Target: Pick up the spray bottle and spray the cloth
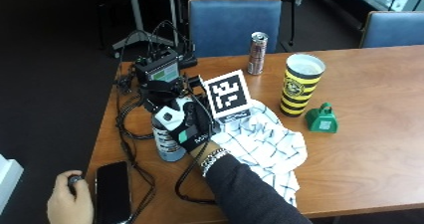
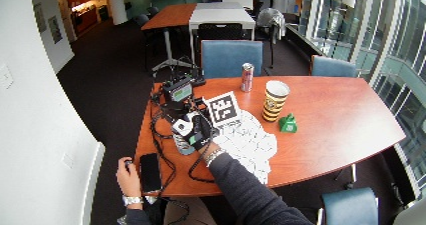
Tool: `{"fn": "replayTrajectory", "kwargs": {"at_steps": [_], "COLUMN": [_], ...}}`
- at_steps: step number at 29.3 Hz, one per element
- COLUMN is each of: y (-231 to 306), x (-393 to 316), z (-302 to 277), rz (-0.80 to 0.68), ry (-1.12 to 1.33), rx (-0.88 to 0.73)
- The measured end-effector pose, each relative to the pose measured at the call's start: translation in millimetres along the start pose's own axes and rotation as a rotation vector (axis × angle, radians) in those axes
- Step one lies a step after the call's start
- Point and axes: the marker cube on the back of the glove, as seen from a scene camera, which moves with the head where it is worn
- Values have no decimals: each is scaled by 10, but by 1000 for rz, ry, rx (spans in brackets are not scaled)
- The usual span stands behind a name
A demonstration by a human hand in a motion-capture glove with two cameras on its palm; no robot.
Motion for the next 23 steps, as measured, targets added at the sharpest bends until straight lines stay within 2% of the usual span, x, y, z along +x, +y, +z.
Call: {"fn": "replayTrajectory", "kwargs": {"at_steps": [23], "y": [13], "x": [65], "z": [77], "rz": [16], "ry": [-5], "rx": [-1]}}
